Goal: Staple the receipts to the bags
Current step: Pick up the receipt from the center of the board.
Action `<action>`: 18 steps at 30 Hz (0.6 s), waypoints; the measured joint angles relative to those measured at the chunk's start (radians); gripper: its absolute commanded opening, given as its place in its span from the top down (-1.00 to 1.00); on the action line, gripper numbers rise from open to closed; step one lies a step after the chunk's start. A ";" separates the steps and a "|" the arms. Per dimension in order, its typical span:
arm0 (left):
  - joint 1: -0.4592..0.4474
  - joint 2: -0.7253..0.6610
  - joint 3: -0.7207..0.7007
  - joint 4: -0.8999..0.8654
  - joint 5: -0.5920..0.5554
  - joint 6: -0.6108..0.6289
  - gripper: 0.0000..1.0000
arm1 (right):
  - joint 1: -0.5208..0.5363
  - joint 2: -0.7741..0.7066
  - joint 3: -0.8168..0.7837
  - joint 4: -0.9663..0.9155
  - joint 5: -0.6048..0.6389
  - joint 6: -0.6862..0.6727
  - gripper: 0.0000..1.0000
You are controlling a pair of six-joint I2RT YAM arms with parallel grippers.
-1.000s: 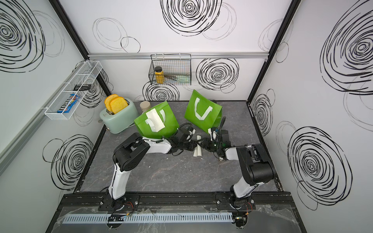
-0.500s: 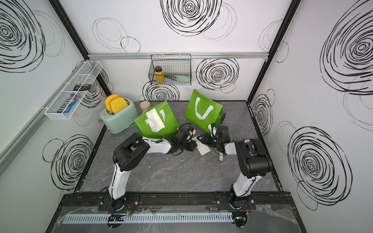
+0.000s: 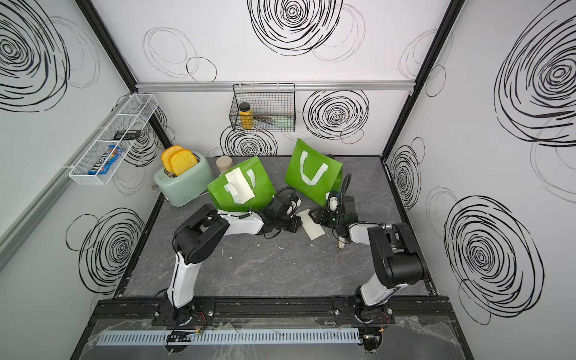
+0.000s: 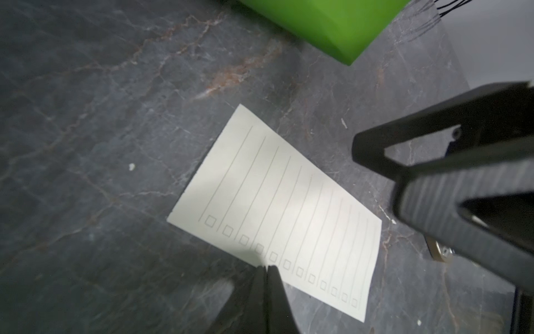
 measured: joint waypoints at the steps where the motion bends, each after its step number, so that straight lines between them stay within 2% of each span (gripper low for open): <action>1: 0.002 -0.001 0.001 -0.004 -0.001 0.003 1.00 | 0.009 0.013 0.006 0.000 0.022 -0.010 -0.11; 10: 0.010 -0.003 0.018 -0.042 -0.011 0.015 1.00 | 0.097 0.099 0.078 -0.062 0.118 -0.051 -0.10; 18: 0.005 -0.003 0.025 -0.056 -0.024 0.017 1.00 | 0.129 0.083 0.037 -0.036 0.039 0.003 -0.03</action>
